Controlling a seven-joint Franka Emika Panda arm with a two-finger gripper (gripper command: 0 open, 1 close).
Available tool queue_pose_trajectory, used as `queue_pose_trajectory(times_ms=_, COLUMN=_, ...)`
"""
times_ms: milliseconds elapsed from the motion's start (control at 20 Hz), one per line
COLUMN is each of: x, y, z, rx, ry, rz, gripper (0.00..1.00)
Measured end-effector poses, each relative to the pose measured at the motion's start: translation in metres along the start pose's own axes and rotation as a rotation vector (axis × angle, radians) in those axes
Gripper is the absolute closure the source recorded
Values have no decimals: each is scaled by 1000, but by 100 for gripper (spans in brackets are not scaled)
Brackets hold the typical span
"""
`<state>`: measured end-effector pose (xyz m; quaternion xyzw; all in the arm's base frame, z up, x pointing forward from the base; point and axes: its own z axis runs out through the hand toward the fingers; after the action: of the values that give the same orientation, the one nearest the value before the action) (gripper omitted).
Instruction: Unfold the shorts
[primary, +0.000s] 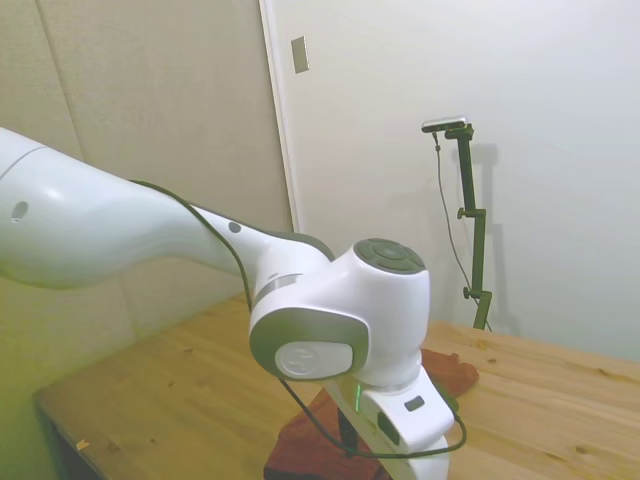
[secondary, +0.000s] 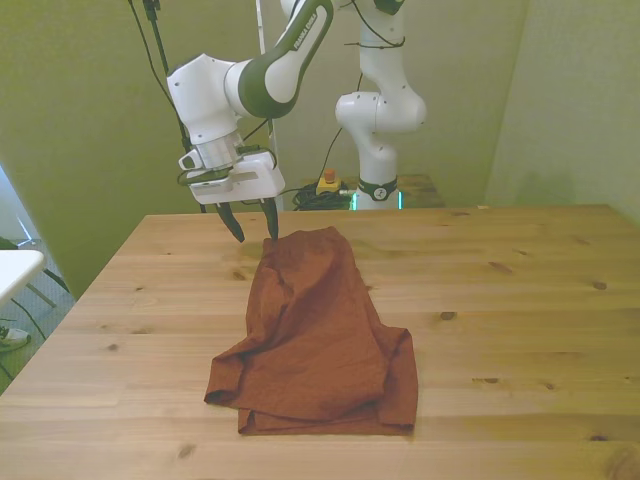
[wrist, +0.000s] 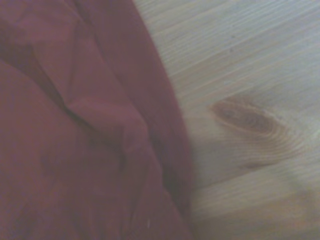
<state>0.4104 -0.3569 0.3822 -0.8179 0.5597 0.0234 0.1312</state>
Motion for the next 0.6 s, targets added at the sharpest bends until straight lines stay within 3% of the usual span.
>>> queue_pose_trajectory(times_ms=600, x=3, y=-7, z=2, rx=127, ry=-248, rz=-155, gripper=0)
